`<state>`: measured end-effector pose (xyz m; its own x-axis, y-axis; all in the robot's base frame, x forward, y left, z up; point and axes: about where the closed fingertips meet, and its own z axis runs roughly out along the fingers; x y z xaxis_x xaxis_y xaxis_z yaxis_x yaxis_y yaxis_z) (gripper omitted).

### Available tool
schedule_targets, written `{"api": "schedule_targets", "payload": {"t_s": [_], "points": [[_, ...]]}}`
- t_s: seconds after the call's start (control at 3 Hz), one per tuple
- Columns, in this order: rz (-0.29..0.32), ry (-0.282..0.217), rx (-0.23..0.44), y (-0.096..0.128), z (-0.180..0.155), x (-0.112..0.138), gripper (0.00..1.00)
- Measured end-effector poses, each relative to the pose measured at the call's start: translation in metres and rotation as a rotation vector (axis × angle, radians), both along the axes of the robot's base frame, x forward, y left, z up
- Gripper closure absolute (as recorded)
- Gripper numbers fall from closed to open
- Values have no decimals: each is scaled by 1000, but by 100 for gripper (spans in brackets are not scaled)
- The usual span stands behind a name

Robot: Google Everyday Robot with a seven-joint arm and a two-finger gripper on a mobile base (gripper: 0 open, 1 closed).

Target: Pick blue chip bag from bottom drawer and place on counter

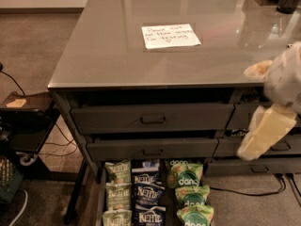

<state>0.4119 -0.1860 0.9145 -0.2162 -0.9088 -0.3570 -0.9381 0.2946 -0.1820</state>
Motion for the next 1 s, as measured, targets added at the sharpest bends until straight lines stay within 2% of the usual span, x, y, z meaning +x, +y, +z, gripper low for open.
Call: {"api": "schedule_targets", "payload": {"t_s": [0.33,0.67,1.0], "points": [[15,10,101,25,-59,-14,0],[40,37,183,48,-133,-20,0],[71,122,238,69,-203,-21,0]]}}
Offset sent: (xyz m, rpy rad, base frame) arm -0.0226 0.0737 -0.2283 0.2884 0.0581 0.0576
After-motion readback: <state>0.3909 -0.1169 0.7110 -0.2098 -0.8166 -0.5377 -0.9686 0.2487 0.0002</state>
